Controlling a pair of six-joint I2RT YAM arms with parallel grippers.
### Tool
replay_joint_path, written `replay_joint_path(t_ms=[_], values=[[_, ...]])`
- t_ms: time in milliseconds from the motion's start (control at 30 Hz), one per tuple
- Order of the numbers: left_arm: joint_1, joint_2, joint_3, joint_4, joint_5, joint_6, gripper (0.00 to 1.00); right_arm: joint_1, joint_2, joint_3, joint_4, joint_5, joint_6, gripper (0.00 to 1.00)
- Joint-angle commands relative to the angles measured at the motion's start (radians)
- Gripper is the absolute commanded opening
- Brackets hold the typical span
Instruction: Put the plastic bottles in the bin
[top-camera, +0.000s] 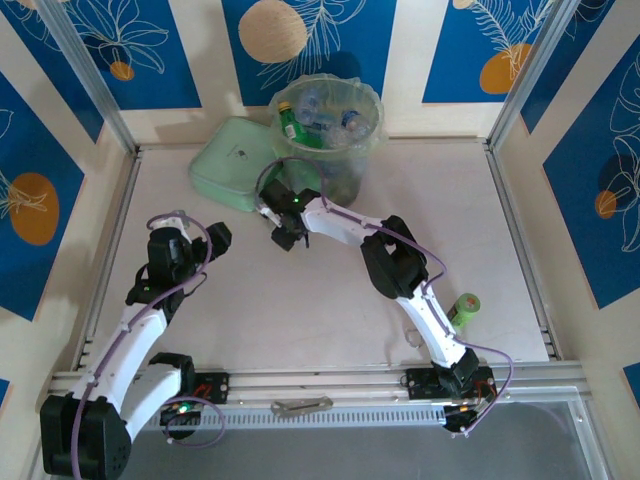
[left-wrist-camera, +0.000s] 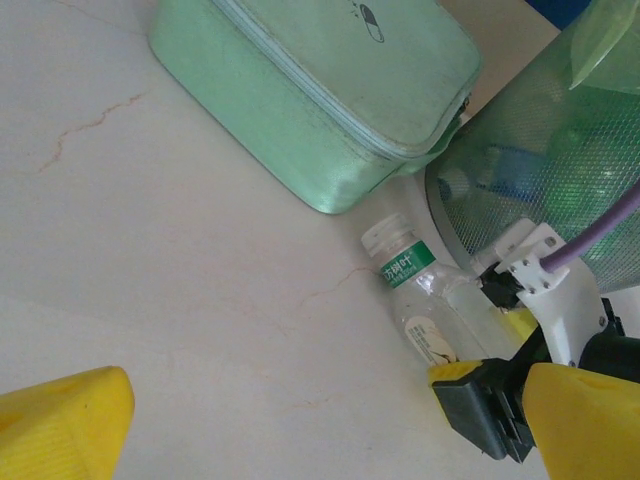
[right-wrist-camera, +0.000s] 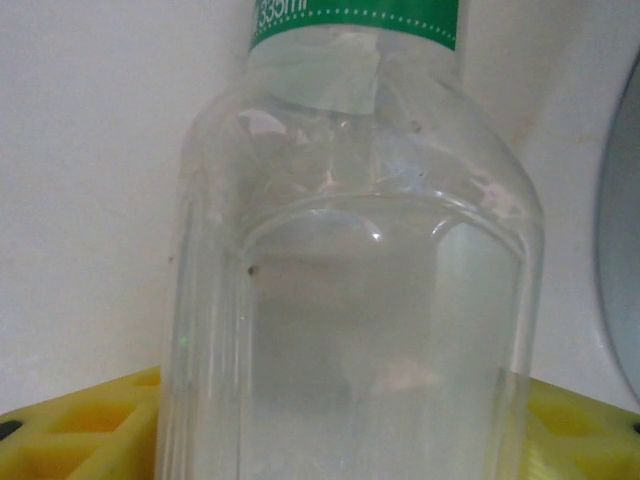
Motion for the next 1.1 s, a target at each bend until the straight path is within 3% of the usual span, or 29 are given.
replay_joint_path(t_ms=[0,300,567,867,1067], values=[[0.015,-0.016,-0.002,-0.006,0.011,-0.009,0.99,0.023,-0.11,-0.043,0.045,-0.069,-0.005,0.61],[0.019,-0.008,-0.014,0.014,0.0,-0.011,0.99,0.033,-0.352,-0.129,0.141,-0.2,0.026,0.6],[0.02,0.006,-0.025,0.042,0.011,-0.016,0.99,-0.014,-0.489,-0.084,0.163,-0.297,0.102,0.6],[0.022,-0.003,-0.031,0.036,0.02,-0.014,0.99,-0.122,-0.423,0.14,0.144,-0.234,0.15,0.6],[0.023,-0.021,-0.028,0.015,0.022,-0.007,0.99,-0.21,-0.274,0.391,0.068,-0.301,0.27,0.59]])
